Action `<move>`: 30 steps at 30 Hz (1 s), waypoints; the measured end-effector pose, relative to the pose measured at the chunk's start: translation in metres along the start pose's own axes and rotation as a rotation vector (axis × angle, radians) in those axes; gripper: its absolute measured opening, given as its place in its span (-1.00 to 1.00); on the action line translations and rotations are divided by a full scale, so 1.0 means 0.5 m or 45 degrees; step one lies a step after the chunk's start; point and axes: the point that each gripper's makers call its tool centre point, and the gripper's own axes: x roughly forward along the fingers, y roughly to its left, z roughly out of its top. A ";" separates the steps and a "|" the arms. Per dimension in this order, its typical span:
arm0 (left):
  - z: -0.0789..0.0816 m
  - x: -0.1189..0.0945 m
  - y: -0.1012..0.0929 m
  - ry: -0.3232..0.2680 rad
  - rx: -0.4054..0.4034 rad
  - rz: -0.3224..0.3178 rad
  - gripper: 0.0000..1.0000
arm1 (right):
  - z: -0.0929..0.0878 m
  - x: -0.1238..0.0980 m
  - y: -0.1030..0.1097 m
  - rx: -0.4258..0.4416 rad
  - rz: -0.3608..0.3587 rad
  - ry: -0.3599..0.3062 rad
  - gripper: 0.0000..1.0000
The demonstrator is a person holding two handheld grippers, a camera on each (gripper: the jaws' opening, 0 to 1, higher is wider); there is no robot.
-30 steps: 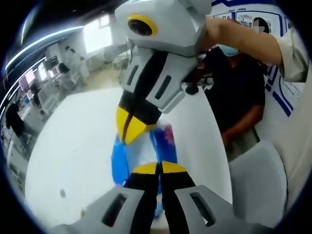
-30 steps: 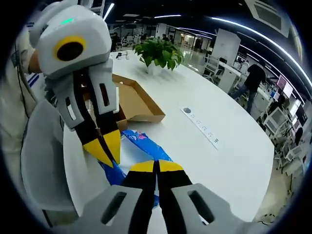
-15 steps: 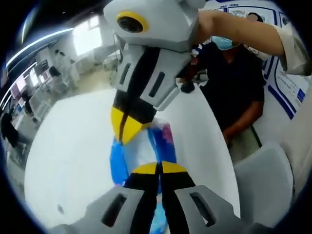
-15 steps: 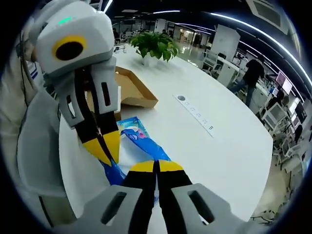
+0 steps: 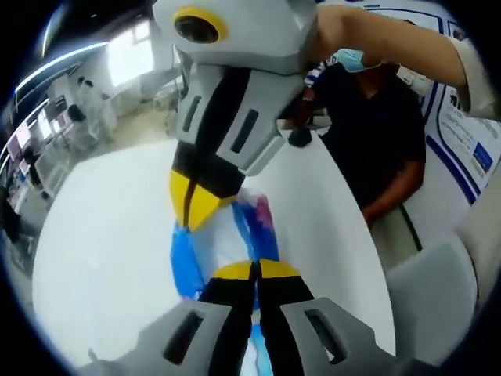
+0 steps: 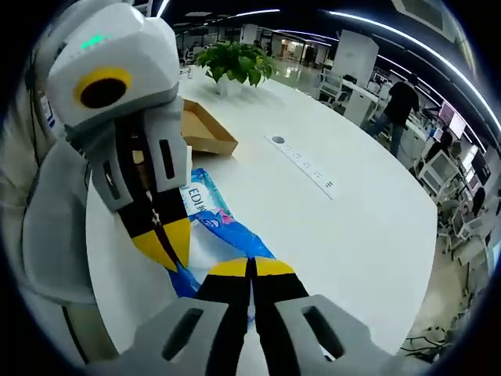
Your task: Operate the shoe box by opening the lid, removing the specified soft item, and placing it in the target area until the item is outside and the box remains undamaged.
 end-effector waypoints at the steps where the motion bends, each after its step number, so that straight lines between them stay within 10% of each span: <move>1: 0.000 0.005 0.000 0.003 0.004 -0.004 -1.00 | -0.007 0.001 -0.006 0.004 -0.005 0.007 -1.00; 30: -0.061 0.134 0.023 0.067 -0.008 -0.034 -1.00 | -0.125 0.078 -0.042 0.082 -0.048 0.126 -1.00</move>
